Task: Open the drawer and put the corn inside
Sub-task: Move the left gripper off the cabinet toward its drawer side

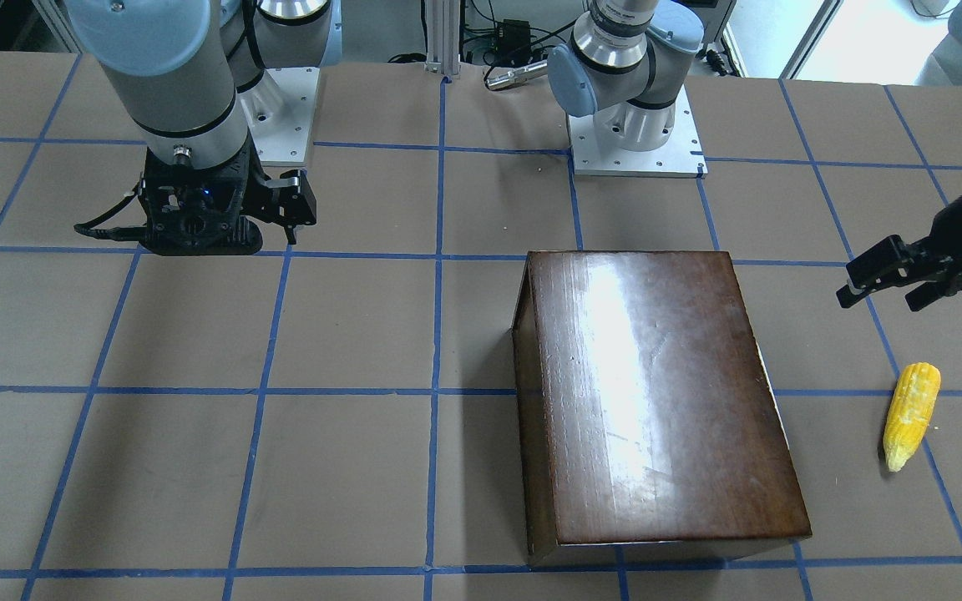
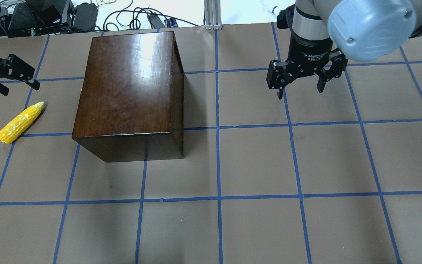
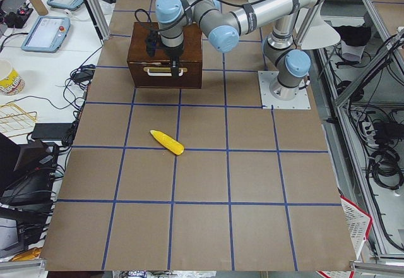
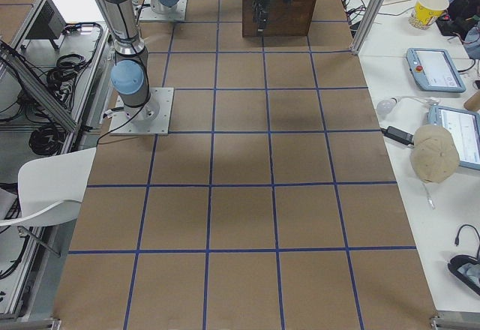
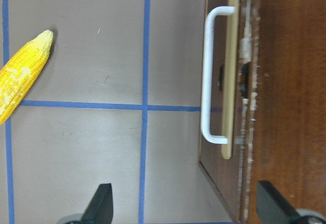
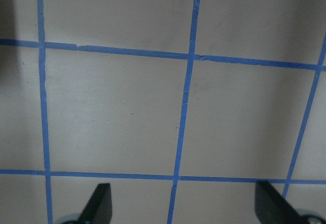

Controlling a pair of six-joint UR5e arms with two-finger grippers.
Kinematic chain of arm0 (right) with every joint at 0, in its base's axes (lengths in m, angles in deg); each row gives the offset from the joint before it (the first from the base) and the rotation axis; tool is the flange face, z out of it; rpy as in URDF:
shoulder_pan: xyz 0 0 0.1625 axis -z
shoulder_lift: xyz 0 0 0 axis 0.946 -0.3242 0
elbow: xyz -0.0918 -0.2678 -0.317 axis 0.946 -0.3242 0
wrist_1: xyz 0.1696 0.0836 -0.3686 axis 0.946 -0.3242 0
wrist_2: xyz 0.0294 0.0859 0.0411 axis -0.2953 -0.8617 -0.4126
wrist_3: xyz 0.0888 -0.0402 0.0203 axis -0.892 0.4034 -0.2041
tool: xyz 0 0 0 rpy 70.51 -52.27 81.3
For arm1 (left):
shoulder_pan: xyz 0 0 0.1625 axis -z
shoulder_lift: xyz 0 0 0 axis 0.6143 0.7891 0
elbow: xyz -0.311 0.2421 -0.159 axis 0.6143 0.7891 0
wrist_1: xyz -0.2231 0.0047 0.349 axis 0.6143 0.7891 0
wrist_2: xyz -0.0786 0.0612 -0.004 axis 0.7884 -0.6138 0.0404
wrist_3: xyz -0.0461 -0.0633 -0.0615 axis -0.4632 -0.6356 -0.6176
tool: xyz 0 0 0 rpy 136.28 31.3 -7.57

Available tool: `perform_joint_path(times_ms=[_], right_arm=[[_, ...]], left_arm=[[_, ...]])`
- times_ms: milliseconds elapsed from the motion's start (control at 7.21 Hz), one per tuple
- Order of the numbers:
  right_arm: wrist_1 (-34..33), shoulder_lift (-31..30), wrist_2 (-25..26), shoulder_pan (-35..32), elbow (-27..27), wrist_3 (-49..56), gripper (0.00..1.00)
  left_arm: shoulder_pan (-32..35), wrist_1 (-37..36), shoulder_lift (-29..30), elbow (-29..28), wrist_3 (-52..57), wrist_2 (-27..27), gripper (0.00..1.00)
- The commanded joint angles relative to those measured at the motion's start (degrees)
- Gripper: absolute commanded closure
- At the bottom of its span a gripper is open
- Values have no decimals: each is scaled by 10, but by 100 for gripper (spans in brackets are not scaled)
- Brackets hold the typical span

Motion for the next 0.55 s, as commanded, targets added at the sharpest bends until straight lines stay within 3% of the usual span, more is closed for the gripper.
perform_joint_path(times_ms=[0, 416], right_arm=[[0, 0, 0, 0, 0, 0, 0], [0, 0, 0, 0, 0, 0, 0]], left_arm=[[-2, -38, 41, 1, 38, 0, 0], [-4, -44, 78, 1, 33, 49, 0]])
